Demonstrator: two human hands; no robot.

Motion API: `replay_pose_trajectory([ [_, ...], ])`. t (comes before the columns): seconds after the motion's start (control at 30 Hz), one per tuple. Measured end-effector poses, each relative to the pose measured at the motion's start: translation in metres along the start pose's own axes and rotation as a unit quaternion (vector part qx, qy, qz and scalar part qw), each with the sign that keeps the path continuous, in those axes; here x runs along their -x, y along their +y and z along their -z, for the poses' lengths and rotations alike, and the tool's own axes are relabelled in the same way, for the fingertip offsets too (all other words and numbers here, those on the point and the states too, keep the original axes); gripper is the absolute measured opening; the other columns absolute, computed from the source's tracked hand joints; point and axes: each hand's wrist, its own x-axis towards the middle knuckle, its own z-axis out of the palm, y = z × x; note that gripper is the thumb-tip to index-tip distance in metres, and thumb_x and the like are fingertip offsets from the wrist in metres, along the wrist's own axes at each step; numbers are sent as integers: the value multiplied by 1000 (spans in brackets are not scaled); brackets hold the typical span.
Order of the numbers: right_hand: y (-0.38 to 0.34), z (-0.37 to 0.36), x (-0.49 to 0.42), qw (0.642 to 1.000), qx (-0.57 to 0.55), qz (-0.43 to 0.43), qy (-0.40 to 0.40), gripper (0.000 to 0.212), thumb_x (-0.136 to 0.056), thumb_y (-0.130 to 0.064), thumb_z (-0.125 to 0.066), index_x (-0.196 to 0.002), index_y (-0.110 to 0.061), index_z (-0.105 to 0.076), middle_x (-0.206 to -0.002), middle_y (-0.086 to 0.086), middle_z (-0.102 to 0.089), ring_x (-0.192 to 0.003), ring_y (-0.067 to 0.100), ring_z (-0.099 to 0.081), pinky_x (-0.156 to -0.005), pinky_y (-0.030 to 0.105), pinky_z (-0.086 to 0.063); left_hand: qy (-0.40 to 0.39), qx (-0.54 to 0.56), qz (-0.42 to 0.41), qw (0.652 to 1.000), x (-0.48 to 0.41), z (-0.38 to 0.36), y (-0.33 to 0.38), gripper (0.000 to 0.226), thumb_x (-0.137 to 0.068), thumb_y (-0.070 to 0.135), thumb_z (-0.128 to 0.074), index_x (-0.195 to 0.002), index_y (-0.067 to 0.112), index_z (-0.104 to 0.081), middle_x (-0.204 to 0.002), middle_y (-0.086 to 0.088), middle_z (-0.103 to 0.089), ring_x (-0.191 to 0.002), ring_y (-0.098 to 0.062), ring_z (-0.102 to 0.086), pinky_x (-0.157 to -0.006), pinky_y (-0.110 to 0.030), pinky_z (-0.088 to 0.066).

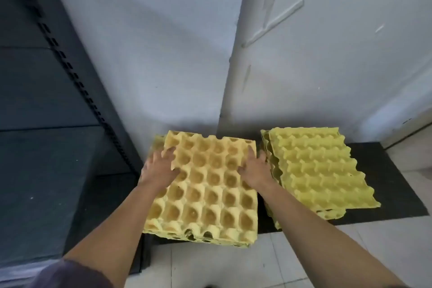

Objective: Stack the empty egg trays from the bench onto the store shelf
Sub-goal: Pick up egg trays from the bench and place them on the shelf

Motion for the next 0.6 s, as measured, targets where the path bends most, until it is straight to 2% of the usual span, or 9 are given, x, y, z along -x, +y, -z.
replay_pose_trajectory([
  [0.03, 2, -5, 0, 997, -56, -48, -28, 79, -94, -35, -52, -151, -18, 0, -154, 18, -8, -136, 42, -27, -107, 45, -30, -17, 35, 61, 997, 0, -4, -2, 76, -86, 37, -57, -146, 35, -12, -151, -5, -13, -137, -30, -18, -106, -47, -31],
  [0.1, 6, -16, 0, 970, -191, -137, -63, 87, -94, -34, -54, -150, -15, 10, -150, 20, -24, -132, 37, -36, -106, 41, -33, -43, 127, 153, 979, 2, -11, -7, 84, -85, 32, -61, -148, 29, -7, -153, -10, -13, -138, -33, -19, -104, -45, -34],
  [0.17, 10, -26, -1, 940, -265, -203, -71, 81, -92, -32, -56, -150, -9, -4, -140, 18, -44, -124, 34, -46, -103, 39, -39, -76, 202, 193, 957, 3, -17, -13, 87, -86, 28, -64, -150, 22, -4, -151, -14, -24, -130, -31, -36, -87, -32, -44],
  [0.2, 11, -28, 1, 937, -264, -217, -73, 70, -92, -33, -56, -146, -7, -20, -132, 16, -51, -118, 32, -51, -99, 38, -42, -87, 219, 198, 951, 5, -18, -14, 86, -86, 28, -65, -150, 19, -6, -149, -14, -28, -126, -31, -41, -84, -30, -44],
  [0.23, 15, -30, 2, 945, -243, -213, -60, 57, -92, -34, -55, -138, -5, -36, -122, 14, -56, -110, 29, -55, -93, 36, -45, -85, 226, 191, 951, 5, -18, -15, 82, -86, 26, -66, -149, 17, -14, -146, -15, -34, -124, -32, -44, -90, -34, -44],
  [0.3, 21, -30, 5, 957, -214, -196, -9, 40, -92, -31, -54, -122, -5, -52, -104, 9, -58, -94, 25, -56, -82, 34, -46, -62, 257, 175, 948, 3, -10, -19, 62, -85, 21, -67, -139, 11, -37, -132, -17, -50, -116, -34, -51, -97, -44, -44],
  [0.4, 19, -23, 12, 959, -213, -178, 51, 35, -89, -33, -60, -113, -8, -55, -104, 11, -62, -98, 30, -59, -84, 38, -48, -80, 317, 163, 931, 7, 3, -24, 41, -85, 14, -66, -124, 7, -54, -116, -16, -60, -105, -33, -58, -94, -46, -48],
  [0.47, 13, -17, 18, 957, -213, -173, 91, 35, -89, -38, -59, -107, -8, -55, -104, 13, -63, -100, 34, -59, -83, 38, -47, -68, 315, 155, 934, 10, 10, -26, 41, -84, 16, -67, -121, 6, -54, -112, -13, -61, -100, -31, -60, -90, -44, -50],
  [0.6, 8, -6, 30, 953, -199, -162, 159, 25, -93, -21, -52, -109, -3, -57, -107, 19, -64, -101, 36, -59, -80, 37, -44, -22, 306, 120, 944, 16, 29, -22, 49, -82, 24, -69, -125, 11, -48, -107, -5, -59, -94, -26, -58, -82, -39, -50],
])
